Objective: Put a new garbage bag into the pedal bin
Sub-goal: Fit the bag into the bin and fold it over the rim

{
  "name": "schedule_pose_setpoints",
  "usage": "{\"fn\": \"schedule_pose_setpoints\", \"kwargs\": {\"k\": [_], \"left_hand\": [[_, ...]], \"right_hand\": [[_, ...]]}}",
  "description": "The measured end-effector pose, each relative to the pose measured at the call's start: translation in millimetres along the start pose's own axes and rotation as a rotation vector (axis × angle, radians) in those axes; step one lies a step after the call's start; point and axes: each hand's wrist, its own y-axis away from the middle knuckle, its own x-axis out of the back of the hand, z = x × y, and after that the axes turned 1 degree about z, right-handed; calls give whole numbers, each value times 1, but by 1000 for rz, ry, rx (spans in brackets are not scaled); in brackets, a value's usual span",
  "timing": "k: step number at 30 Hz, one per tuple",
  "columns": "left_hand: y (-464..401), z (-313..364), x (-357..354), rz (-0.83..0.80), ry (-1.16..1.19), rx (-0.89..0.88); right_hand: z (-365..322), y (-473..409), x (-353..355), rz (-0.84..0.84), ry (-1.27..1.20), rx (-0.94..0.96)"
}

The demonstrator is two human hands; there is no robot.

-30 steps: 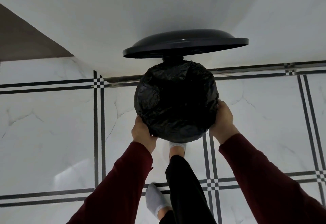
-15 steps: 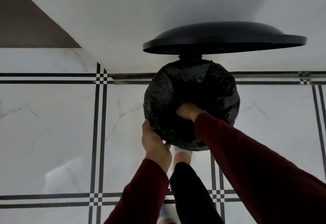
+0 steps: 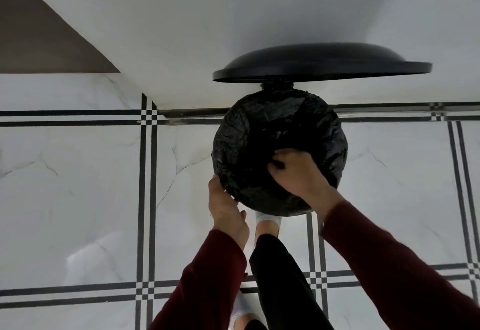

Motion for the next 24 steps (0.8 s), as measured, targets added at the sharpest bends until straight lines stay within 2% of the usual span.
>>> {"fn": "schedule_pose_setpoints", "kwargs": {"k": [2, 3, 5, 7, 9, 11, 15, 18, 22, 24], "left_hand": [[2, -2, 4, -43, 15, 20], [2, -4, 6, -64, 39, 35], [0, -9, 9, -96, 90, 67], [-2, -14, 11, -121, 104, 83], [-5, -16, 11, -122, 99, 85], [-9, -16, 11, -104, 90, 84], [-14, -14, 9, -128, 98, 96], [-14, -14, 6, -143, 112, 99], [-12, -16, 4, -137, 123, 100], [-11, -17, 5, -134, 111, 130]], "right_hand": [[8, 38, 20, 396, -164, 38], [14, 54, 26, 566, -223, -11], [29, 73, 27, 752, -324, -218], [45, 74, 18, 704, -514, -490], [54, 64, 10, 591, -924, -764], [57, 54, 8, 524, -1246, -905], [62, 51, 10, 438, -1517, -940], [68, 51, 13, 288, -1782, -862], [72, 56, 24, 122, -1742, -910], [74, 61, 25, 125, -1782, -916]]}}
